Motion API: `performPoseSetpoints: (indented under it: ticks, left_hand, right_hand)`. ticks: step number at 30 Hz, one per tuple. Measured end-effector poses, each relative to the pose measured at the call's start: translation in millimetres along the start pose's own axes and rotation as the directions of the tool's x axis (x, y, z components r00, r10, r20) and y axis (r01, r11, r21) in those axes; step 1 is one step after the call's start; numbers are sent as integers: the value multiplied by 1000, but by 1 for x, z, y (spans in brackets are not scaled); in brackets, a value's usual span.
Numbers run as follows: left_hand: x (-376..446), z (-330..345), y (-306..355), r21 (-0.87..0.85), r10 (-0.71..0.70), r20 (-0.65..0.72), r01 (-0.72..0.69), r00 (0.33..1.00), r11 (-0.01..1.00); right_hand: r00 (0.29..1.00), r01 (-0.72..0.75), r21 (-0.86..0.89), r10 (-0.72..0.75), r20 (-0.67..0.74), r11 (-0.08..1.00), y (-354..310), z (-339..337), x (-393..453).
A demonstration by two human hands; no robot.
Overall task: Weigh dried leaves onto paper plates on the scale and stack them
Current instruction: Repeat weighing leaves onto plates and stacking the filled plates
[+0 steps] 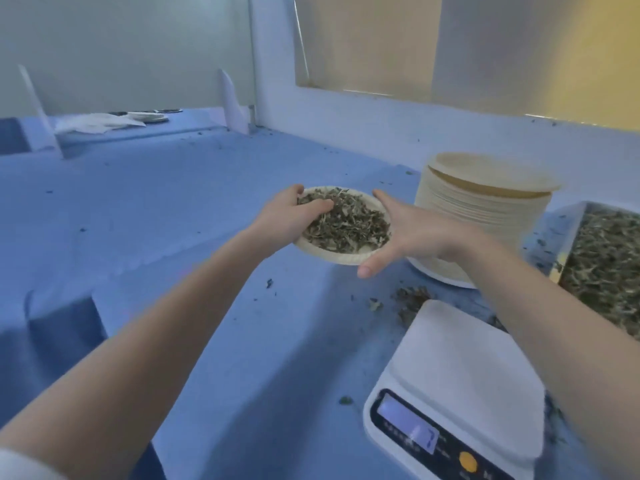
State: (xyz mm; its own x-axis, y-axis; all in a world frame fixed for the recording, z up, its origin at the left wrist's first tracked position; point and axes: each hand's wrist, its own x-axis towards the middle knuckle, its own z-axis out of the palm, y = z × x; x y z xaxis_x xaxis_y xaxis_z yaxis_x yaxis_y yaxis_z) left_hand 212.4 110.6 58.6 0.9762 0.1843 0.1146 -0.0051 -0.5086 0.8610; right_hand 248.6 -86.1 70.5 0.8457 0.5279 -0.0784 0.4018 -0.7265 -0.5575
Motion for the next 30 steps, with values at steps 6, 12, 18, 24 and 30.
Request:
performPoseSetpoints:
  ticks: [6,12,18,24,30]
  left_hand:
    - [99,-10,-28,-24,-124,-12,123,992,992]
    - [164,9,-64,-108,-223,-22,219,975,970]
    - [181,28,-92,-102,-203,-55,197,978,975]
    - [173,42,-109,148,-95,-65,103,993,984]
    - [166,42,-107,223,-74,-40,81,996,972]
  right_hand:
    - [993,-40,208,62,-100,977,9,1,107]
    - [986,-157,287,168,-11,945,31,10,177]
    - [977,-206,270,215,-4,941,54,19,194]
    - [973,-231,244,227,45,942,63,22,193]
    - [976,-220,272,209,67,937,59,19,183]
